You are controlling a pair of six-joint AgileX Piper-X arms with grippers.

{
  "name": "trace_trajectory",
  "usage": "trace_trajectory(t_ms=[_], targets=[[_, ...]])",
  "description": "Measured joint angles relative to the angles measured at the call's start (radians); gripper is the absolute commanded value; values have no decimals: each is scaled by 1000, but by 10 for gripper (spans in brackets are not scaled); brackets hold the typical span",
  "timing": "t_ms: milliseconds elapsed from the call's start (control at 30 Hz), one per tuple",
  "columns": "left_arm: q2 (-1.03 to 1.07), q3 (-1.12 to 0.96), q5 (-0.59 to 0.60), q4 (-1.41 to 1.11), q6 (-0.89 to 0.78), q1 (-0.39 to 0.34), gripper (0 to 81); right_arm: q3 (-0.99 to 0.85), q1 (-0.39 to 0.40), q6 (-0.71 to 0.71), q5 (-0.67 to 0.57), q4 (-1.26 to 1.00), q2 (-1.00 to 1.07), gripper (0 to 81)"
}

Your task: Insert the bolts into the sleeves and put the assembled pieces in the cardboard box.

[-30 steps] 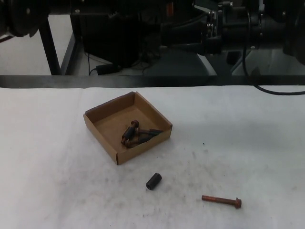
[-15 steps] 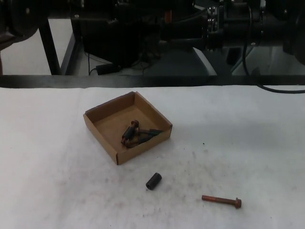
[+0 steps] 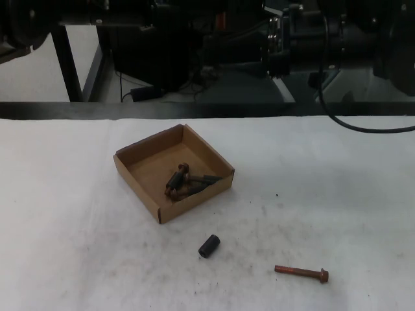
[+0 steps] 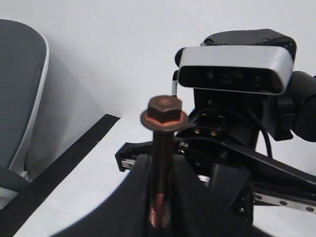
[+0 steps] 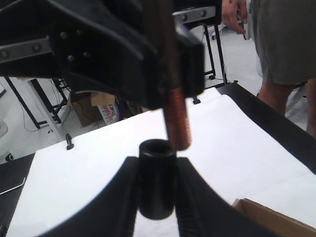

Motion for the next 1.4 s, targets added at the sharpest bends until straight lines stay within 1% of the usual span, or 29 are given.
trace_trajectory(t_ms=[567,700,967,1400], targets=[[0,0,-5,-10,1,0,8,0,7,-44,5,19,0,2],[0,0,-5,-10,1,12,8,0,7,-51,28,19,0,2],[0,0,-5,-10,-9,43,8,0,-12,-61,29,19,0,2],[0,0,-5,15,-13,43,8,0,-7,-61,29,19,0,2]])
